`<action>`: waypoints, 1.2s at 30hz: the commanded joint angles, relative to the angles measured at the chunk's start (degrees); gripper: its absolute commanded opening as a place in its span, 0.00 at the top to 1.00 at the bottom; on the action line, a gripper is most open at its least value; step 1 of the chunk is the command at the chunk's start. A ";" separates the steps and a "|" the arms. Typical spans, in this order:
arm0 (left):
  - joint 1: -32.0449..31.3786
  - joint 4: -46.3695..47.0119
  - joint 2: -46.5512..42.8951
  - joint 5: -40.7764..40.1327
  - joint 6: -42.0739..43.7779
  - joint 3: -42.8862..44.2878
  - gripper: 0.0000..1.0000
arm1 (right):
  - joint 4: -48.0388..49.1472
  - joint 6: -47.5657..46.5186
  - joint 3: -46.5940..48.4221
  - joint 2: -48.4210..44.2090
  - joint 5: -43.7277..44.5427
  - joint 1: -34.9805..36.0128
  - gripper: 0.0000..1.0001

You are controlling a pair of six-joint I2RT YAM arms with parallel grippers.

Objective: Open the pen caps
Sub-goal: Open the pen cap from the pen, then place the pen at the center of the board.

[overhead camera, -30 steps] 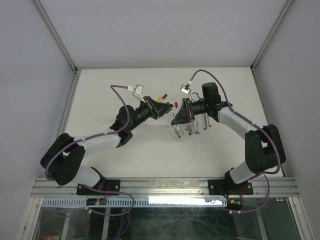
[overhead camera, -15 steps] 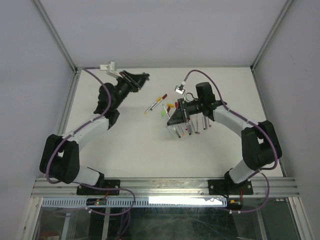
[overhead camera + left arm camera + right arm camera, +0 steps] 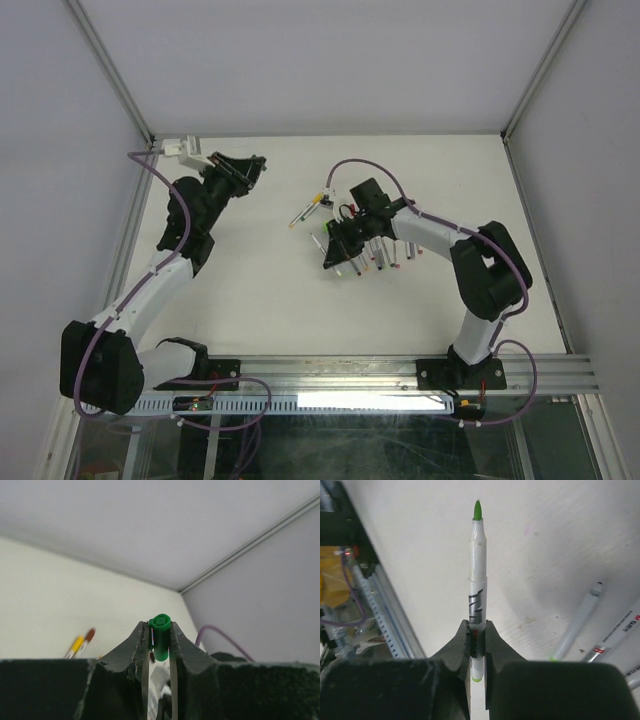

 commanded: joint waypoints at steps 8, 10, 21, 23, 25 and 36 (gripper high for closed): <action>-2.40 -18.44 -5.76 0.93 -9.91 -14.06 1.00 | -11.76 -3.33 8.07 6.84 25.92 6.45 0.96; -5.07 -18.41 -4.83 -1.61 -10.51 -14.21 1.00 | -13.75 -3.24 9.44 8.52 27.77 7.28 0.95; -11.58 -13.57 4.73 -7.41 -16.72 -15.09 1.00 | -18.08 -3.92 12.30 12.11 32.17 7.94 0.83; -11.72 -12.39 5.61 -7.37 -17.08 -15.21 1.00 | -18.65 -4.11 12.68 12.59 32.11 7.99 0.82; -11.76 -11.97 6.56 -7.34 -17.19 -14.86 1.00 | -19.37 -4.28 13.10 13.27 32.01 7.94 0.79; -13.98 -7.86 12.75 -8.53 -20.01 -14.83 1.00 | -21.25 -4.99 14.40 14.68 32.10 7.99 0.72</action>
